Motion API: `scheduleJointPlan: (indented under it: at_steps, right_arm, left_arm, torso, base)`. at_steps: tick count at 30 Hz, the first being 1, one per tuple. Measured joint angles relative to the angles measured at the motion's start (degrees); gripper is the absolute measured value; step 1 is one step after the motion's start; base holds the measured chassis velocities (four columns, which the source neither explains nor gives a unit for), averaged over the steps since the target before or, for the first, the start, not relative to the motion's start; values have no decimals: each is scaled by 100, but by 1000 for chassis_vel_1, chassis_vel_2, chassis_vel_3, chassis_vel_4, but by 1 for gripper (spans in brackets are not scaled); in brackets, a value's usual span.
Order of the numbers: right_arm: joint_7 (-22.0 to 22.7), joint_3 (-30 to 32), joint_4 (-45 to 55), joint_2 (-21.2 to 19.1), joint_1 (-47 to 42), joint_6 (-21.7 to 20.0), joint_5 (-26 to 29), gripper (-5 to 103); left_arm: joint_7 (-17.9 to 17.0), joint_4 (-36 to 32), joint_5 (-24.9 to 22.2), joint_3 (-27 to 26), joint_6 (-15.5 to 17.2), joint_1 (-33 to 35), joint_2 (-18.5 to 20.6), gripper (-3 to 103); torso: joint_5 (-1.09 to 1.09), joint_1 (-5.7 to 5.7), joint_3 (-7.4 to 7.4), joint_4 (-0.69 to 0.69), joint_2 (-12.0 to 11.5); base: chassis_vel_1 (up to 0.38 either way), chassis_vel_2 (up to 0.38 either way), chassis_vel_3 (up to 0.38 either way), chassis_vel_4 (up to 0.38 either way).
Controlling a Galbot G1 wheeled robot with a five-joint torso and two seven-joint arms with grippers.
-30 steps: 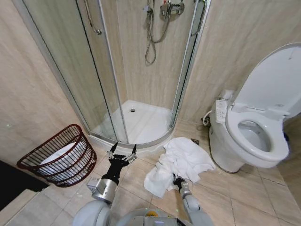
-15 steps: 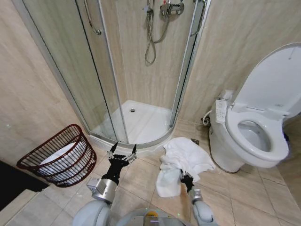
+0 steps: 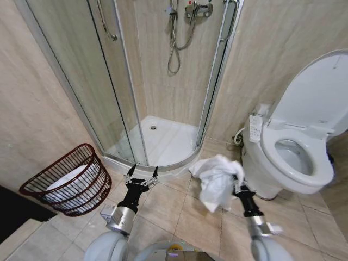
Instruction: Discard the used towel into the hamper.
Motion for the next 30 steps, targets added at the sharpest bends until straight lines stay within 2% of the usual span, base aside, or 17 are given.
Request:
scheduleJointPlan:
  at_steps: [4, 8, 12, 16, 30]
  right_arm:
    - [-112, 332, 533, -3, 134, -10, 265, 7]
    - [-240, 633, 723, -107, 569, 81, 488, 7]
    - [-248, 876, 1269, -440, 822, -214, 864, 7]
    - [-106, 927, 1401, -712, 909, -423, 948, 7]
    - [331, 786, 1509, -648, 991, -500, 895, 7]
  left_arm:
    - [0, 0, 0, 0, 0, 0, 0, 100]
    - [0, 0, 0, 0, 0, 0, -1, 100]
    - [0, 0, 0, 0, 0, 0, -1, 100]
    - [0, 0, 0, 0, 0, 0, 0, 100]
    - [0, 0, 0, 0, 0, 0, 0, 100]
  torso:
    - [-3, 0, 0, 0, 0]
    - [4, 0, 1, 1, 0]
    - [-1, 7, 39, 0, 61]
    - [-1, 46, 82, 1, 144]
    - [0, 170, 324, 0, 498]
  base:
    - [0, 0, 0, 0]
    - [0, 0, 0, 0]
    - [0, 0, 0, 0]
    - [0, 0, 0, 0]
    - [0, 0, 0, 0]
